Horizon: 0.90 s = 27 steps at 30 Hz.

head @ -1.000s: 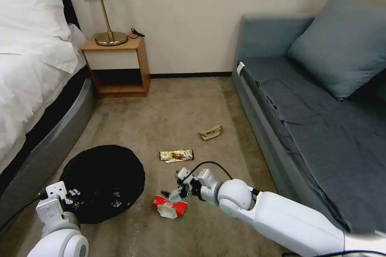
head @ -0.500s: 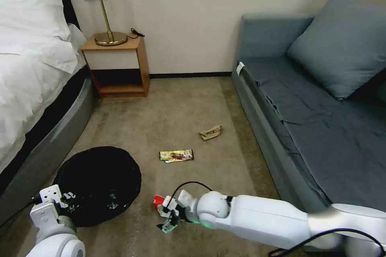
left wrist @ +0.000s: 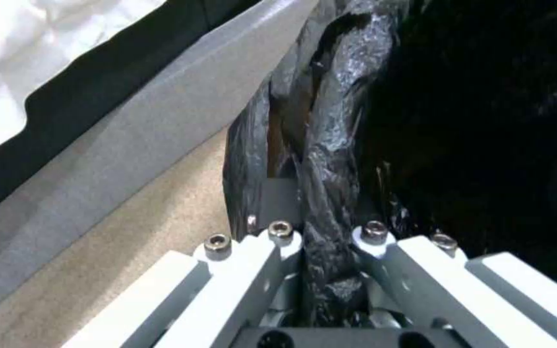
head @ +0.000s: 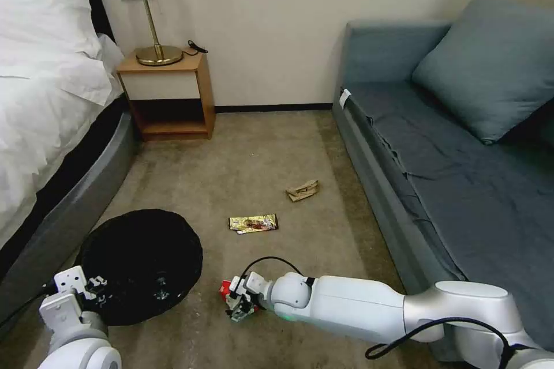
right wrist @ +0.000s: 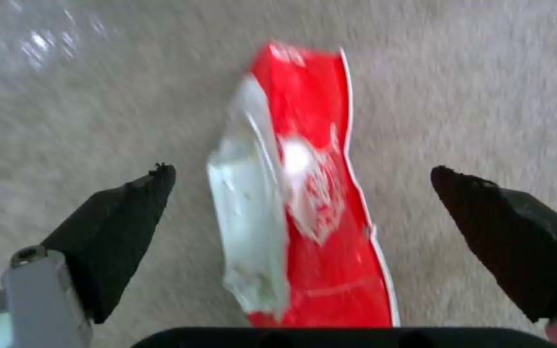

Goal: Pick up the trash bin, then pick up the garbage on the floor and place it into the trash bin.

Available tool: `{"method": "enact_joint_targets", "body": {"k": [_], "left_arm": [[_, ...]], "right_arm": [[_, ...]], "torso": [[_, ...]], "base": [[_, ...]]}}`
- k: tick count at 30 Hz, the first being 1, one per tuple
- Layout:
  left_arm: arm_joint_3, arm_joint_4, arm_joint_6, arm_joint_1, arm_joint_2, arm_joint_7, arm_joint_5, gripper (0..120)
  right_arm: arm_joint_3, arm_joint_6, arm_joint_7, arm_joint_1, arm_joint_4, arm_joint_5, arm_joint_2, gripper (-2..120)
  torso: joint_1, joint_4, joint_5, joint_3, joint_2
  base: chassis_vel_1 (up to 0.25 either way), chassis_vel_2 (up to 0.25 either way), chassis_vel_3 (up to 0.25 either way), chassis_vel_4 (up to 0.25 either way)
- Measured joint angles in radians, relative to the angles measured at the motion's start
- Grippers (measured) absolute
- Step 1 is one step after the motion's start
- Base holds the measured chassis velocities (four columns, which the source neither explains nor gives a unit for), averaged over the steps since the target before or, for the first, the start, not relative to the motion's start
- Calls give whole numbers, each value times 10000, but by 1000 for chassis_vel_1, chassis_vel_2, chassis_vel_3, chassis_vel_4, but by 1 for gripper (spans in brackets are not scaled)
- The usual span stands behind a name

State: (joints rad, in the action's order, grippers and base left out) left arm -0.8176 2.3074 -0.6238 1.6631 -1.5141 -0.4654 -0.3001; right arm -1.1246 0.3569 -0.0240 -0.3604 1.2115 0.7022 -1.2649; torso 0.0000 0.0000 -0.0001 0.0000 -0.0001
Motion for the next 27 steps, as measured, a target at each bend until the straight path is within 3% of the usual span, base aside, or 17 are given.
{"method": "enact_joint_targets", "body": {"k": [6, 15, 27], "left_arm": [[-2, -32, 30, 26, 0, -2, 13, 3], [-62, -82, 80, 48, 12, -7, 14, 3], [-60, -121, 96, 54, 11, -8, 29, 3]], "right_arm": [[-27, -282, 21, -143, -492, -179, -114, 95], [-40, -587, -6, -426, -598, -374, -51, 57], [-41, -696, -113, -529, -180, -313, 182, 17]], "torso": [[0, 0, 0, 0, 0], [0, 0, 0, 0, 1], [0, 0, 1, 0, 0]], "base": [[0, 0, 0, 0], [0, 0, 0, 0], [0, 0, 0, 0]]}}
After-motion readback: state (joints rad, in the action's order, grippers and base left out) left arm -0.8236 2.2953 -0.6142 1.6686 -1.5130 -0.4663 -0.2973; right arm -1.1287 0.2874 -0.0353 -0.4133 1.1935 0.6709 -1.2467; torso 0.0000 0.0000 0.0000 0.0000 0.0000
